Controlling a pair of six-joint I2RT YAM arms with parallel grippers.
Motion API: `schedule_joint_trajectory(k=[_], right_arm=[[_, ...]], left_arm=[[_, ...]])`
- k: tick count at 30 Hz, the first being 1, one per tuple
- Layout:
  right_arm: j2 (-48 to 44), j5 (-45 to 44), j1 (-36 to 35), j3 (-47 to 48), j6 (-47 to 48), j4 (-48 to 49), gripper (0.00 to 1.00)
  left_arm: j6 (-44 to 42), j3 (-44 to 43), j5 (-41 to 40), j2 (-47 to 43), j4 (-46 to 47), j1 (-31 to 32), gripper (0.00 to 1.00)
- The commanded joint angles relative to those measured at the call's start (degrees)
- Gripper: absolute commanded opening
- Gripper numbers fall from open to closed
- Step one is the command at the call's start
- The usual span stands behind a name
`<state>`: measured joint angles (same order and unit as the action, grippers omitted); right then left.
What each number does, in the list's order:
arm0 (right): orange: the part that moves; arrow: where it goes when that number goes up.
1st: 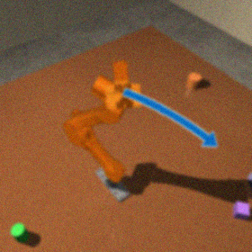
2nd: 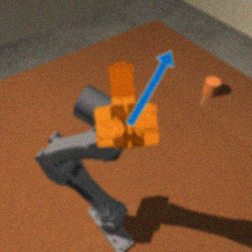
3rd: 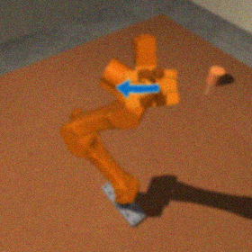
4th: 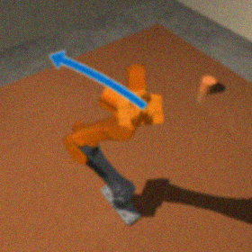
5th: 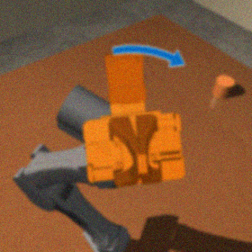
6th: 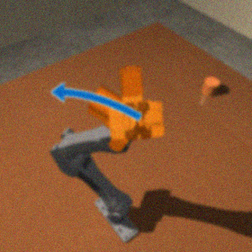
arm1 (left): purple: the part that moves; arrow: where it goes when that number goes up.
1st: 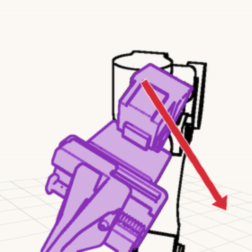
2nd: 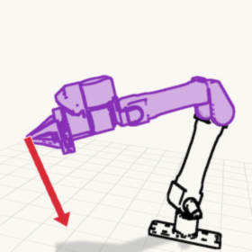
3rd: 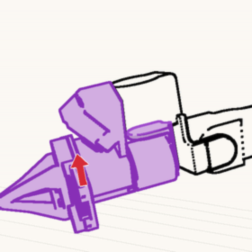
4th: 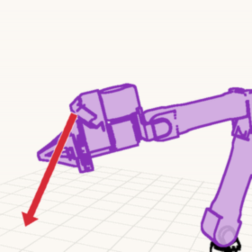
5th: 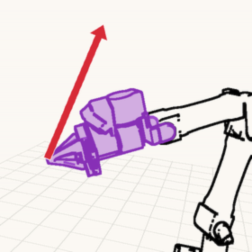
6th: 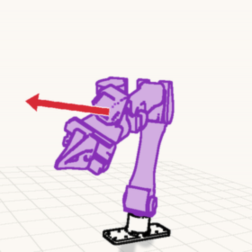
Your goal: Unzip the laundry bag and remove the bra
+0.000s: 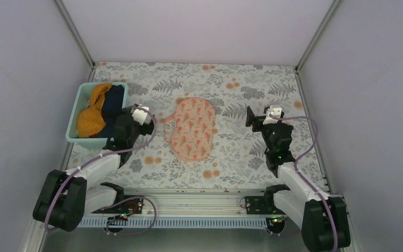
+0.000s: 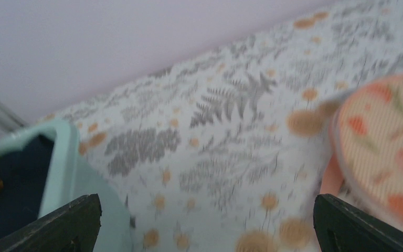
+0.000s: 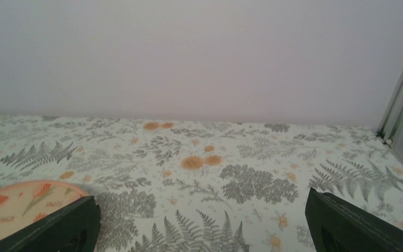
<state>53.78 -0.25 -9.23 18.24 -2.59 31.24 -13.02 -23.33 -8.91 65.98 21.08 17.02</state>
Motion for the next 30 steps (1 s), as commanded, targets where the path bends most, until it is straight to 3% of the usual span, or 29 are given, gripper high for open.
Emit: schedule_joint_trajectory(k=[1,7,11,24,26,30], right_arm=[[0.7,-0.9,1.4,-5.8,0.8,12.0,1.00],[3.8,0.3,2.9,-12.9,2.0,27.1,1.00],[10.5,2.7,4.0,-12.3,4.0,29.9,1.00],[33.4,10.3,8.5,-8.4,6.7,49.5,1.00],[32.9,12.6,9.7,-5.1,6.4,41.4,1.00],[33.5,16.8,11.6,-3.5,5.5,39.7,1.00]], left_arm=[[-1.7,5.6,2.3,-2.4,13.8,-2.9,1.00],[-0.7,11.8,6.8,-1.5,23.1,-6.8,1.00],[-1.3,16.2,7.3,1.7,34.7,-7.6,1.00],[-1.5,10.1,7.7,17.8,48.1,-10.2,1.00],[-0.2,8.7,8.3,17.3,43.7,-11.2,1.00],[1.0,8.8,11.4,18.0,44.9,-13.1,1.00]])
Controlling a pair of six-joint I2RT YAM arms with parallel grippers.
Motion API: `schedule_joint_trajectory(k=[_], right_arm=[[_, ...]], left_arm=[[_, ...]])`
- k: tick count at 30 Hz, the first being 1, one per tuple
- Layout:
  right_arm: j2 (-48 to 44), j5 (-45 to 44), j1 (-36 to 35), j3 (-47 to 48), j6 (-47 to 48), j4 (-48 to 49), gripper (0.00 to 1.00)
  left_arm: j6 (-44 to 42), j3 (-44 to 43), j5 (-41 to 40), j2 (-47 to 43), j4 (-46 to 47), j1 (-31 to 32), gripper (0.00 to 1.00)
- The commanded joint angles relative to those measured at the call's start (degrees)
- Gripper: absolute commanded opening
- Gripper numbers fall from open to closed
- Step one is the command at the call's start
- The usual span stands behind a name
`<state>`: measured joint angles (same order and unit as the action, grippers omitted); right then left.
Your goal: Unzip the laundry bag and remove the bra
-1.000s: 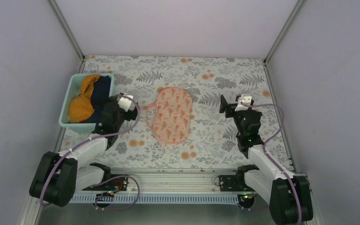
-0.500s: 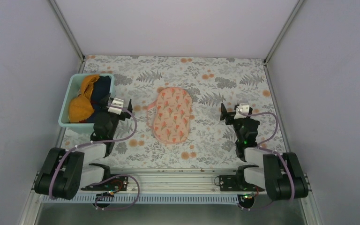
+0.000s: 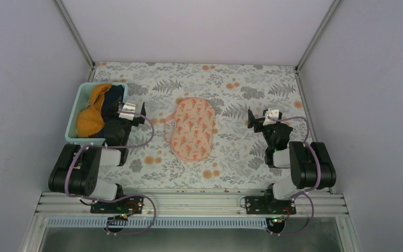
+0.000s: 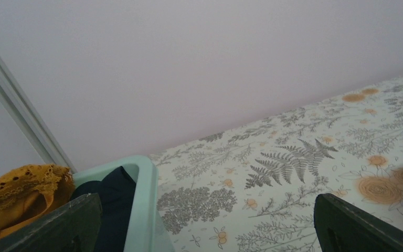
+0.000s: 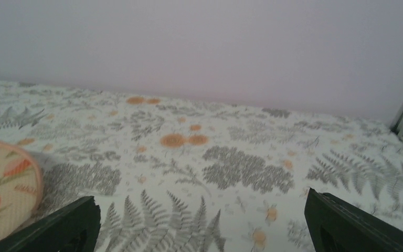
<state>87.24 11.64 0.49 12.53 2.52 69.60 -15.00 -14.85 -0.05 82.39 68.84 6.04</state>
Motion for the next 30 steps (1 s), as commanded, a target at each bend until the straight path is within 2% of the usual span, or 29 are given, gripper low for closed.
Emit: schedule_joint_trajectory(k=[1,6,9,10,13,15,30], right_arm=[[0.2,5.1,2.0,2.4,0.2,1.2,1.00],[0.3,5.5,2.3,2.7,0.0,0.9,1.00],[0.3,4.6,2.3,3.2,-0.6,-0.1,1.00],[0.3,4.5,2.2,3.2,-0.6,-0.1,1.00],[0.3,4.4,2.3,3.1,-0.6,-0.2,1.00],[0.3,4.4,2.3,3.1,-0.6,-0.1,1.00],[0.4,4.3,2.3,3.2,-0.7,0.0,1.00]], left_arm=[[3.4,0.6,2.8,1.8,-2.1,-2.5,1.00],[4.0,5.0,5.6,2.3,5.8,-3.9,1.00],[3.2,9.6,8.1,7.7,20.4,-4.3,1.00],[3.2,10.3,8.0,8.2,22.7,-4.2,1.00],[3.0,9.0,8.7,5.5,16.0,-4.2,1.00],[3.3,8.7,8.3,7.0,17.9,-4.4,1.00],[3.8,7.3,7.1,6.6,14.6,-4.3,1.00]])
